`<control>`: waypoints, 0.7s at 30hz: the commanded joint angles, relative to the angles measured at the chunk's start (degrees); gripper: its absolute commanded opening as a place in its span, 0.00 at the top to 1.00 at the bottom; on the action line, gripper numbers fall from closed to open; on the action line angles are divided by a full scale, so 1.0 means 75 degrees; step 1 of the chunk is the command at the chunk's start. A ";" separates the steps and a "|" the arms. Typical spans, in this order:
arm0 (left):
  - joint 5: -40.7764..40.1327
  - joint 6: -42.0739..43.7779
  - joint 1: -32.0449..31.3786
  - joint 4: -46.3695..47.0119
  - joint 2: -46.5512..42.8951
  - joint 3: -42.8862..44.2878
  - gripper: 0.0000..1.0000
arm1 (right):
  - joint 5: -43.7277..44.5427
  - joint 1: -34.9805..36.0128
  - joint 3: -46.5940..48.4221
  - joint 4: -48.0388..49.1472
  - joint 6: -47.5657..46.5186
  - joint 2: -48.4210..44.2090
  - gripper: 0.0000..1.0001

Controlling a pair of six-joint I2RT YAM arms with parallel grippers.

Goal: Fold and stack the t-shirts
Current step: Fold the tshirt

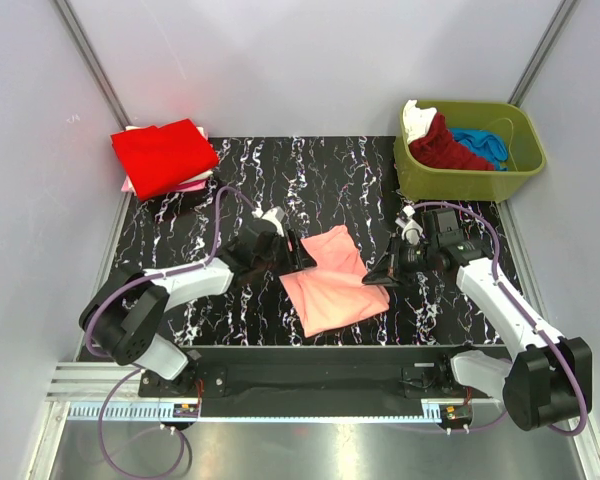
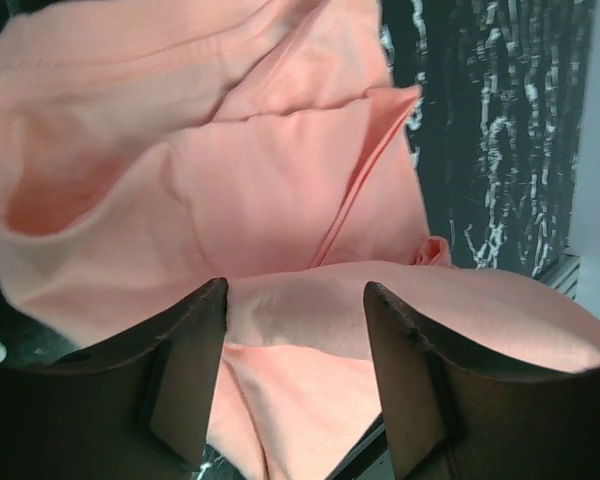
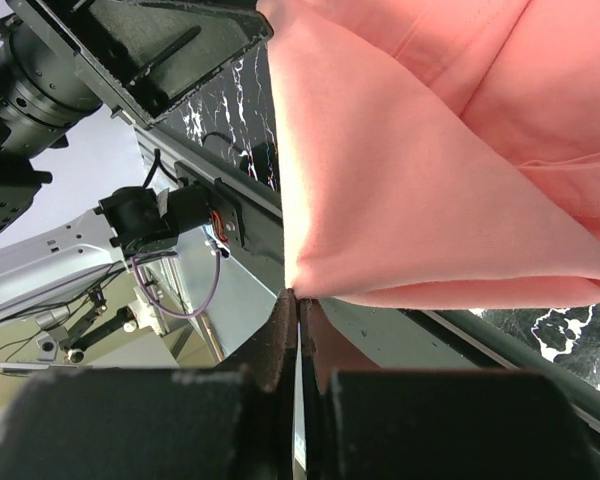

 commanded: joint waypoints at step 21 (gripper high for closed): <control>-0.0401 0.0049 0.0055 -0.0389 -0.1268 -0.0216 1.00 | -0.0106 0.0076 0.0726 -0.0363 -0.0182 -0.0192 1.00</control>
